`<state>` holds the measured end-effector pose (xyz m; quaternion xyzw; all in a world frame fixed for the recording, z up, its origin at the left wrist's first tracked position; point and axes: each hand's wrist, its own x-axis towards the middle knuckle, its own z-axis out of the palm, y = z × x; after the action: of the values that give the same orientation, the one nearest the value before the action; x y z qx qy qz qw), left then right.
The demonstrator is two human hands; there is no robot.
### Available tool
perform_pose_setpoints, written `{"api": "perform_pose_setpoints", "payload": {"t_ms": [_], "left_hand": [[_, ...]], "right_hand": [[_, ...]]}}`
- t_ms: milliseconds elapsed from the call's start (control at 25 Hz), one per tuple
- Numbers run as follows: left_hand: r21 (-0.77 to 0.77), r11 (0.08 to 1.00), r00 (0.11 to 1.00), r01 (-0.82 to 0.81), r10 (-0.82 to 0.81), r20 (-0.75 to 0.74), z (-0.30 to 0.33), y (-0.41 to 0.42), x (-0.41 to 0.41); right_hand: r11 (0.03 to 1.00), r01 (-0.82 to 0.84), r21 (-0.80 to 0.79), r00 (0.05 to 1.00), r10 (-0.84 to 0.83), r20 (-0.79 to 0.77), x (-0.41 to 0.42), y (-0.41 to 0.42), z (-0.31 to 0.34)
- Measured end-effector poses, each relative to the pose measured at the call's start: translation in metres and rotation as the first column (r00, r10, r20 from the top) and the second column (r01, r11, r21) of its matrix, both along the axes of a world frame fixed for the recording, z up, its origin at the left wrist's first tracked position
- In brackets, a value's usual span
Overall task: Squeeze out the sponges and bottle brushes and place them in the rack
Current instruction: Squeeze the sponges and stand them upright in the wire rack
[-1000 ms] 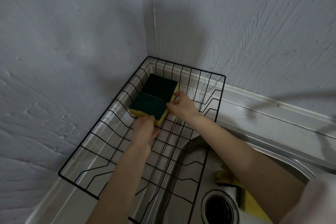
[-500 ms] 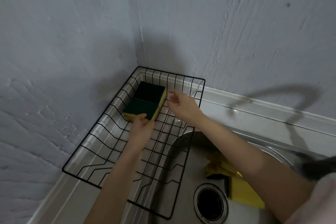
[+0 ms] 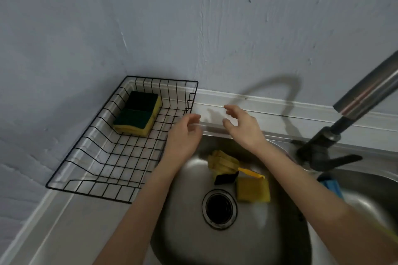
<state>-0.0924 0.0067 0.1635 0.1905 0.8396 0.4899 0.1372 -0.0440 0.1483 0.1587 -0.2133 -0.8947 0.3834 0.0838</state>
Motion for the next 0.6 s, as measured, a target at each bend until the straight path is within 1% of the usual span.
{"api": "perform_pose_setpoints", "payload": {"t_ms": [80, 160, 280, 360, 480, 520, 600], "left_hand": [[-0.072, 0.996, 0.998, 0.059, -0.060, -0.009, -0.011, 0.013, 0.015], [-0.189, 0.979, 0.994, 0.076, -0.090, -0.068, -0.028, 0.017, 0.027], [-0.392, 0.915, 0.987, 0.091, -0.136, -0.088, -0.058, 0.020, 0.043], [-0.494, 0.860, 0.983, 0.131, -0.176, -0.045, -0.078, 0.020, 0.050], [-0.598, 0.773, 0.975, 0.213, -0.204, 0.084, -0.109, 0.024, 0.054], [-0.610, 0.757, 0.972, 0.234, -0.194, 0.132, -0.120, 0.026, 0.054], [-0.589, 0.765, 0.963, 0.260, -0.158, 0.220, -0.141, 0.029, 0.054]], "right_hand": [[0.999, 0.037, -0.022, 0.999, -0.036, 0.022, 0.022, 0.013, -0.010], [0.998, 0.049, -0.031, 0.997, -0.047, 0.057, 0.037, 0.019, -0.022], [0.996, 0.067, -0.052, 0.990, -0.060, 0.124, 0.056, 0.030, -0.044], [0.995, 0.071, -0.076, 0.981, -0.055, 0.188, 0.064, 0.035, -0.061], [0.996, 0.055, -0.074, 0.949, -0.030, 0.314, 0.072, 0.041, -0.090], [0.996, 0.050, -0.069, 0.936, -0.023, 0.351, 0.073, 0.042, -0.100], [0.997, 0.046, -0.061, 0.908, -0.016, 0.420, 0.075, 0.043, -0.120]]}}
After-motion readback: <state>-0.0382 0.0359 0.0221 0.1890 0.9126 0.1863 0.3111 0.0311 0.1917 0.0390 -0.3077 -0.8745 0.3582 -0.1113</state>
